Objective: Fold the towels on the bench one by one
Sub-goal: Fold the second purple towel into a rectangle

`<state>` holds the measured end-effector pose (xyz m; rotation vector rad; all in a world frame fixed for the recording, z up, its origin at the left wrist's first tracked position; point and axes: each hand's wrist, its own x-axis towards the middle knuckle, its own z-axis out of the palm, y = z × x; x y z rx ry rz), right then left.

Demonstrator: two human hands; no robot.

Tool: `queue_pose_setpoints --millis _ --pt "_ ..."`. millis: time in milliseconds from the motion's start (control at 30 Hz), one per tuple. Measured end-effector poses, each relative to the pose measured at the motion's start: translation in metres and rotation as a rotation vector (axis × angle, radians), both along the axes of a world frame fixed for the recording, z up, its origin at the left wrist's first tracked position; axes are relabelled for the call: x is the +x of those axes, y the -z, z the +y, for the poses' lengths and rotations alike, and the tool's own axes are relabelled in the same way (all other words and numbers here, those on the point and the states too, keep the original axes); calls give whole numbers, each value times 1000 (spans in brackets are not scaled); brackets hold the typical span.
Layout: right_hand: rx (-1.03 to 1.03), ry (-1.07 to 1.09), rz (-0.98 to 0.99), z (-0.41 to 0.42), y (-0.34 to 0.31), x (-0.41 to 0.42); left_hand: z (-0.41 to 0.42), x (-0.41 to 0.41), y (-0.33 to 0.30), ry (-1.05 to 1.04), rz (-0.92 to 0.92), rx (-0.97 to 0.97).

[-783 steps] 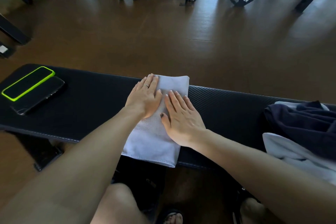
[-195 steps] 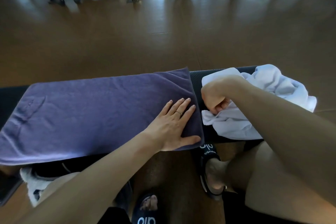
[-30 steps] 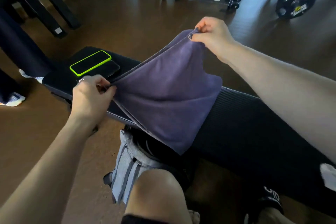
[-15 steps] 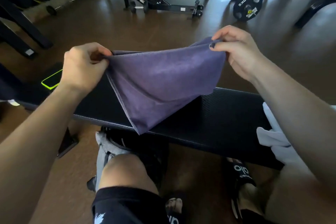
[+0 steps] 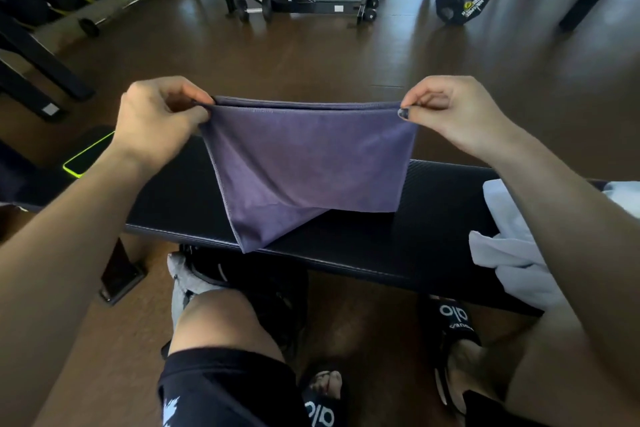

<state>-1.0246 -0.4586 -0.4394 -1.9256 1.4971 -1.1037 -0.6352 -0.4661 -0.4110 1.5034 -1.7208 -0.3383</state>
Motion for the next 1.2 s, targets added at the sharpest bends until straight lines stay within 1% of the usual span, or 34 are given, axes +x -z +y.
queue_pose_setpoints --millis 167,300,400,567,600,700,900,1067,1200 --pt "-33 55 123 4 10 -8 -8 -7 2 19 6 6" --pt "-69 79 108 4 17 -11 -12 -11 4 36 10 13" --pt "-78 103 8 3 17 -9 -13 -12 4 39 12 19" --pt "11 72 -271 5 12 -4 -14 -13 3 46 64 26" --pt "23 68 -302 5 11 -4 -14 -13 3 47 70 28" --pt "-6 74 -256 6 10 -2 -16 -8 5 54 74 40" --pt "-22 47 -247 10 6 0 -14 -6 4 56 53 44" --pt "-51 110 -169 8 9 0 -9 -6 2 80 19 53" --pt "-66 152 -137 4 13 -4 -5 -6 -2 129 44 91"
